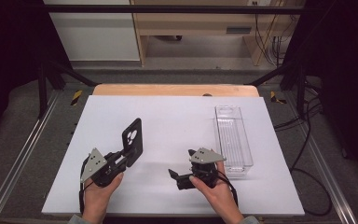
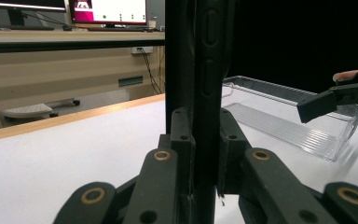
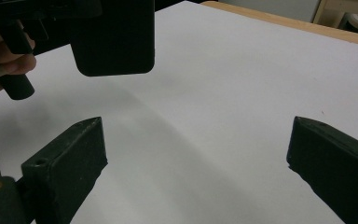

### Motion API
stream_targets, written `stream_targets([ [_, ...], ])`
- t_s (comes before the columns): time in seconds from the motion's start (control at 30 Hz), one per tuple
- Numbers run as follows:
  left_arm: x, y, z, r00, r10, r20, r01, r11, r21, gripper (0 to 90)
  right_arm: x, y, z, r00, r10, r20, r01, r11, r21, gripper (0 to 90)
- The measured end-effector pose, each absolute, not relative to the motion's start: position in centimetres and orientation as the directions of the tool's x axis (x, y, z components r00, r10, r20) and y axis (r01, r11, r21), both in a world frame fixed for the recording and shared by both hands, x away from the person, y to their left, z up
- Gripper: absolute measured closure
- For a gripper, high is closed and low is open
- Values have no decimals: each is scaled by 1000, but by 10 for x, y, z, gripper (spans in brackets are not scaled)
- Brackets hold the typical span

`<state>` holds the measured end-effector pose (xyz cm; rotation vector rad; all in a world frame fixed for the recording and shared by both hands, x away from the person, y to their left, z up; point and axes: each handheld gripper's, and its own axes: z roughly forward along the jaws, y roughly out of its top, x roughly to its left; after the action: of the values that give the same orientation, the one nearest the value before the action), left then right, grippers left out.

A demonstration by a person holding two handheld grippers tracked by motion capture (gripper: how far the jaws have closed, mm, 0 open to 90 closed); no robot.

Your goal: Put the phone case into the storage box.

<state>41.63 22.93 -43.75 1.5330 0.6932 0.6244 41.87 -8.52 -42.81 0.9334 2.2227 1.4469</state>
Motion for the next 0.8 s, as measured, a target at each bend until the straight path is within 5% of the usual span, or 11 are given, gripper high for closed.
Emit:
stream_targets([
  [0.8, 417, 220, -439, 756, 648, -91, 104, 19, 994, 805, 418, -87, -427, -721, 689, 68, 334, 260, 906, 58],
])
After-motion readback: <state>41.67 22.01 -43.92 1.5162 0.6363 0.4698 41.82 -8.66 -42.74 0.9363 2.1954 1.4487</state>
